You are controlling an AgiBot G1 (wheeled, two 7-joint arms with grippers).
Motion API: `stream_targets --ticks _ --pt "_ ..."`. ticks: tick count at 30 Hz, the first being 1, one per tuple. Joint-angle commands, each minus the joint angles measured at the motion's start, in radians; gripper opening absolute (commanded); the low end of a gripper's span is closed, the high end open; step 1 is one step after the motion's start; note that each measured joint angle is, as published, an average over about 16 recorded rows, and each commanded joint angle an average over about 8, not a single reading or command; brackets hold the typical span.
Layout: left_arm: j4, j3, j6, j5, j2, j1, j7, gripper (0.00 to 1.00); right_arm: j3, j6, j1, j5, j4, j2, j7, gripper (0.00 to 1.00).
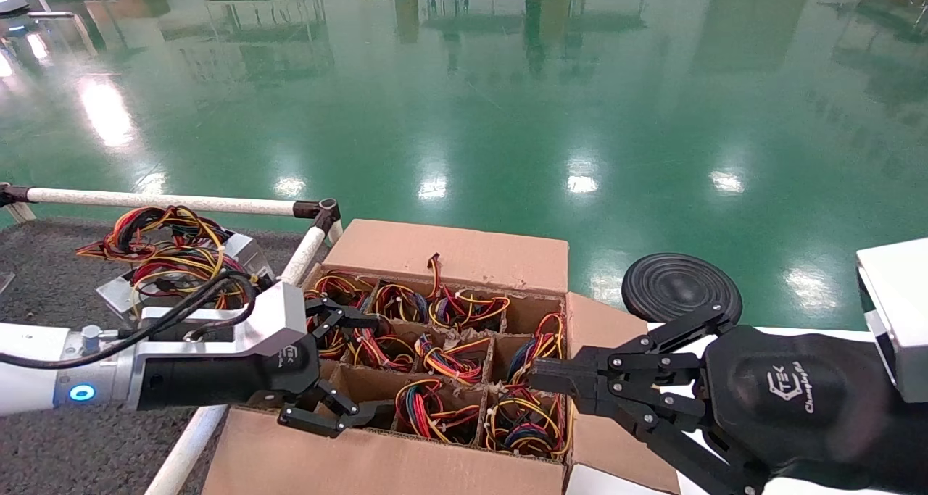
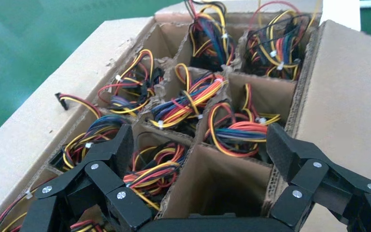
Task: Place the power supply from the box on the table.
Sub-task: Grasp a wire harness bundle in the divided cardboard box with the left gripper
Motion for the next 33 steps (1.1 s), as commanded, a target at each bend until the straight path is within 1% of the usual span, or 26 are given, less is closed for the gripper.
stream_targets --ticks 1,19,33 --pt "0.008 0.006 -0.006 0.002 0.004 -0.004 0.008 1.0 0.0 0.0 0.0 0.0 0.0 0.0 0.0 0.0" --pt "0.053 0.071 -0.051 -0.023 0.043 -0.034 0.118 1.0 0.0 0.0 0.0 0.0 0.0 0.0 0.0 0.0" --pt "0.114 0.115 -0.067 -0.078 0.078 -0.037 0.194 1.0 0.0 0.0 0.0 0.0 0.0 0.0 0.0 0.0"
